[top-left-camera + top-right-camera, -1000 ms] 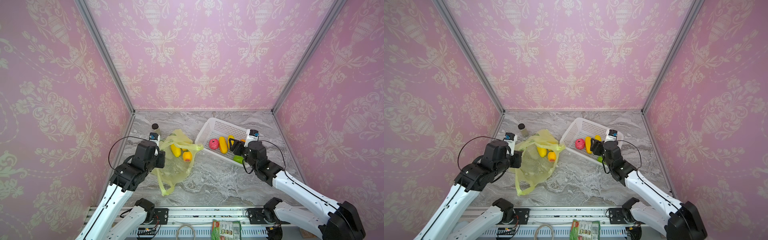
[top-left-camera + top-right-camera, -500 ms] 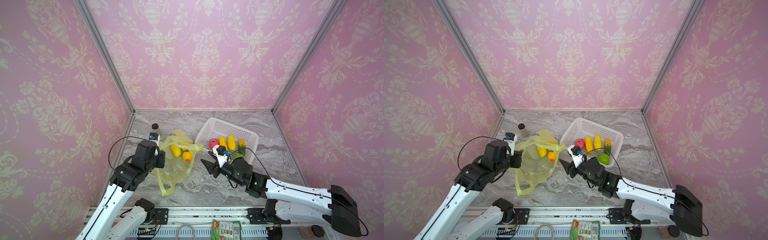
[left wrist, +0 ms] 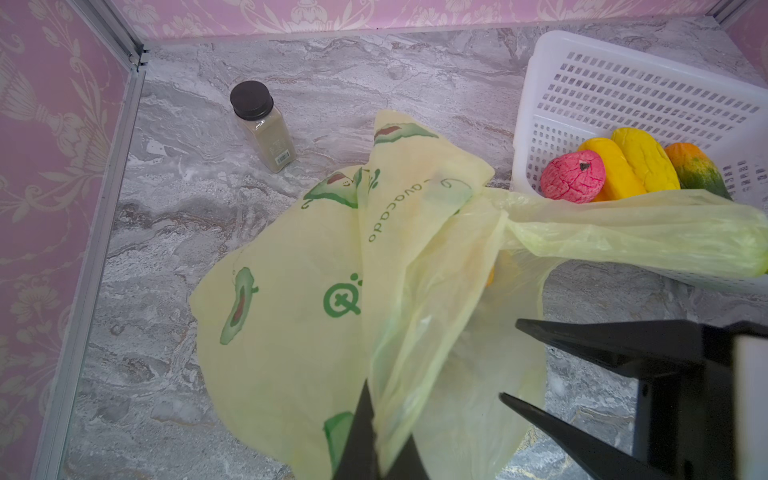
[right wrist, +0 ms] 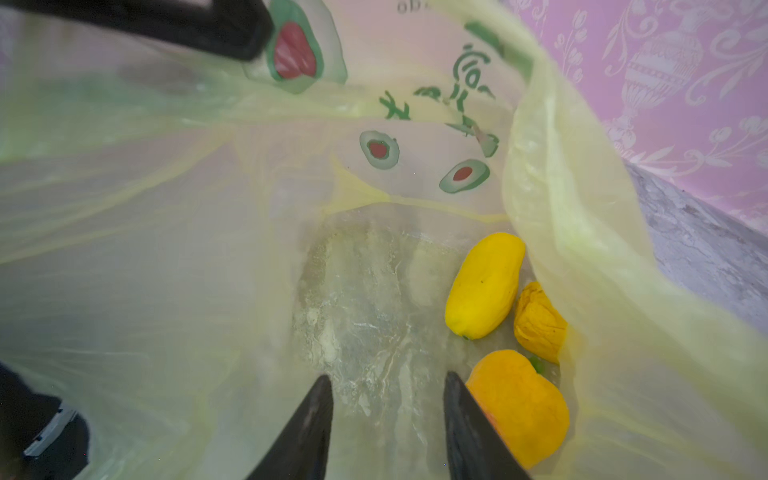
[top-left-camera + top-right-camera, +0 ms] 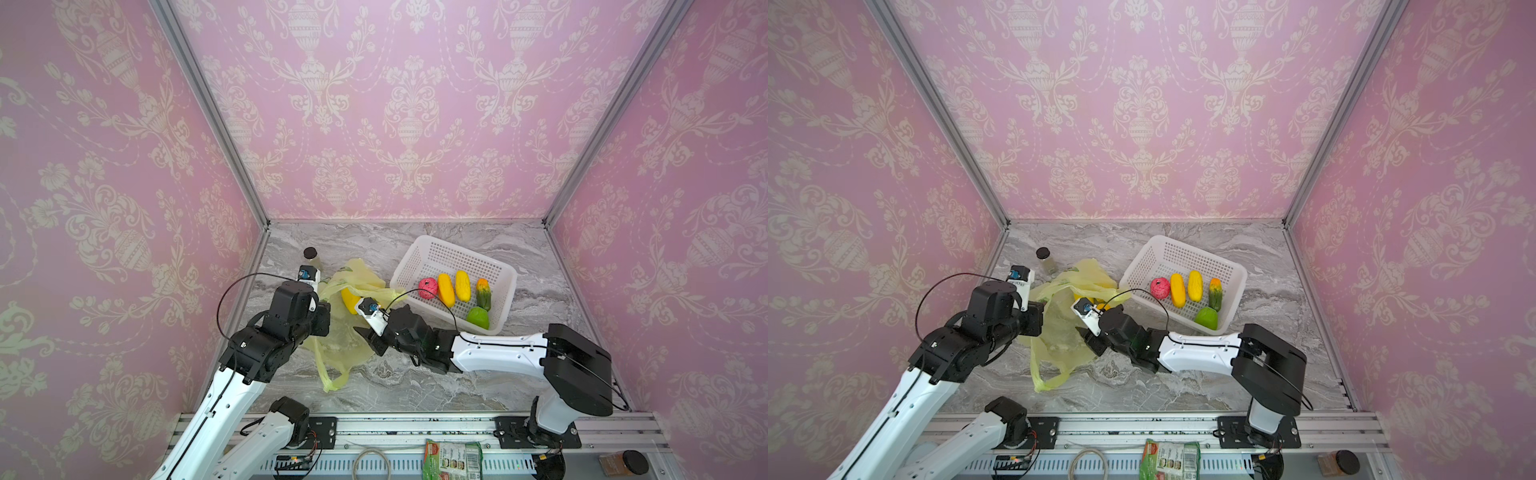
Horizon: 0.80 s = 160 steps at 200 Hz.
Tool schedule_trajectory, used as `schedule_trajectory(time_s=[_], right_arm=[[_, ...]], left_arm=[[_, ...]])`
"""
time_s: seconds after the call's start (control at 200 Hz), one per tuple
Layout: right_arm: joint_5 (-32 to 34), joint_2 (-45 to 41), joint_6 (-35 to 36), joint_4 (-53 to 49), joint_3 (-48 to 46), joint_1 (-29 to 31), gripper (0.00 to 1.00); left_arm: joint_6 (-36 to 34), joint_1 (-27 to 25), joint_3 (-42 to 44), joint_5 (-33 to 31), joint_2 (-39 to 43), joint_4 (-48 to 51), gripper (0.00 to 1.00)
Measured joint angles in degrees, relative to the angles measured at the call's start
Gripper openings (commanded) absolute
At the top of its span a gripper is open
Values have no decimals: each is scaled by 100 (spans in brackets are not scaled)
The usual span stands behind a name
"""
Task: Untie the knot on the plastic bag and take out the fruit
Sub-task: 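Withdraw the right gripper from the basket back toward the bag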
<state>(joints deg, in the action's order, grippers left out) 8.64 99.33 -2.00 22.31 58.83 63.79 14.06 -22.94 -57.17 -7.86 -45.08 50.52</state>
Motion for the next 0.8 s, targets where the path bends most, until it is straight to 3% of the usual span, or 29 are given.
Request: schedule_trajectory(time_s=[0.245, 0.595, 0.801], right_arm=[[162, 1115, 55, -586, 1185, 22, 35], [671, 1971, 55, -765, 1788, 87, 33], [1220, 2282, 42, -608, 1812, 85, 44]], left_arm=[[0, 0, 2, 0, 0, 0, 0], [0, 0, 2, 0, 7, 0, 0], [0, 0, 2, 0, 11, 0, 0]])
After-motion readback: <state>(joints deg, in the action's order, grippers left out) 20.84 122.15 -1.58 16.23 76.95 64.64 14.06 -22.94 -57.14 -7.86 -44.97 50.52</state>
